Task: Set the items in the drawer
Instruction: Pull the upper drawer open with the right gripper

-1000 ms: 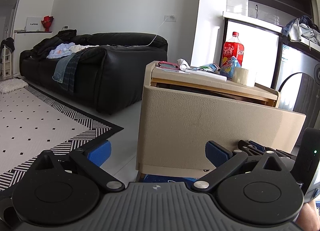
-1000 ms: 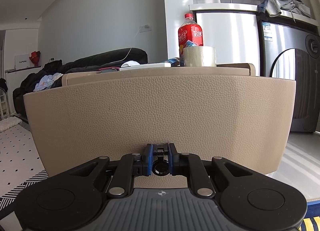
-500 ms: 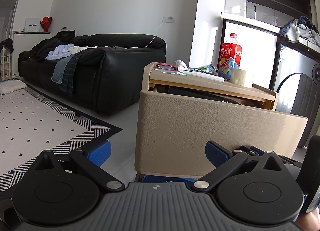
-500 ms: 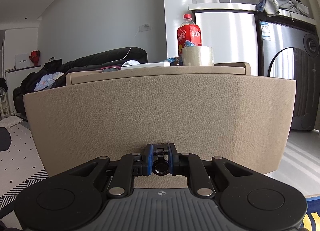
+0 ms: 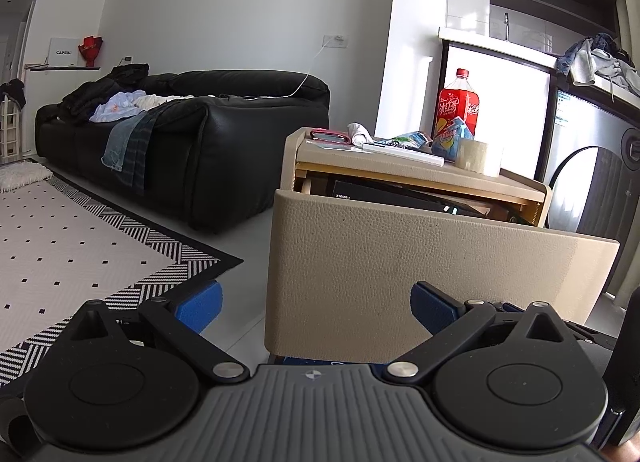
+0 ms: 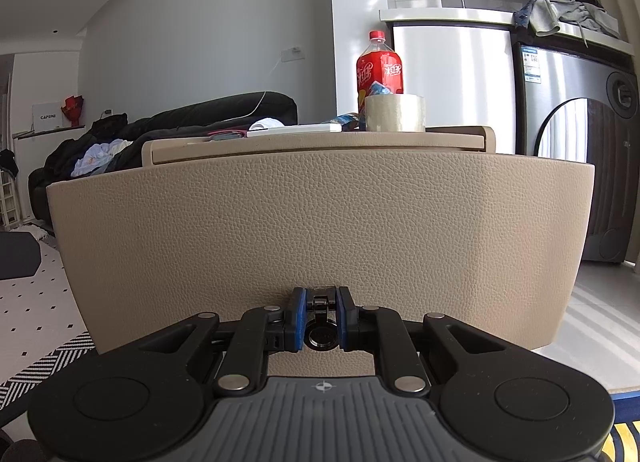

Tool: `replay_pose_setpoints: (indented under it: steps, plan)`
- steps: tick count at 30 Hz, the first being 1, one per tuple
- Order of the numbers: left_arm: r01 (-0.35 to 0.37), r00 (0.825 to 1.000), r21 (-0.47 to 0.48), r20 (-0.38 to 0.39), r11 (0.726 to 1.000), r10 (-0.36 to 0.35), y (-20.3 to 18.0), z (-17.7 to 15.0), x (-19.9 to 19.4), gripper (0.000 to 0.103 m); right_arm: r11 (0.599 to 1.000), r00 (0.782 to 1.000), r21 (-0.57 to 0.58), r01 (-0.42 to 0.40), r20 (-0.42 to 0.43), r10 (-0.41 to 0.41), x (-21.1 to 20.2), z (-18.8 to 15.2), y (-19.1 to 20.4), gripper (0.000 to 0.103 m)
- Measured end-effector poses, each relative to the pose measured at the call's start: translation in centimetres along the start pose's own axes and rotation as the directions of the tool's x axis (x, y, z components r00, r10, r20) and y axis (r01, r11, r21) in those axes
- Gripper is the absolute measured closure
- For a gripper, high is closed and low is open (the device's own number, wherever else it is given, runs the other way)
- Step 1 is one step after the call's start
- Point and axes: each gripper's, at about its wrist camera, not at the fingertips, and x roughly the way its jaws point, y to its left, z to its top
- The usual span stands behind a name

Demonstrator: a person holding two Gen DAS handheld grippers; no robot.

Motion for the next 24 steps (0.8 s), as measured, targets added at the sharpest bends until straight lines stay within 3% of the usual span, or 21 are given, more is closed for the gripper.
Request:
replay_pose_setpoints:
  steps: [24]
  plan:
    - [-0.008,1.000,0.013,0.009,1.000,0.007,-0.9,0.0,-1.6,0.000,0.999,0.999,0.006,-0.035,-0.018,0.035,-1.9,-0.2,-0.4,0.086]
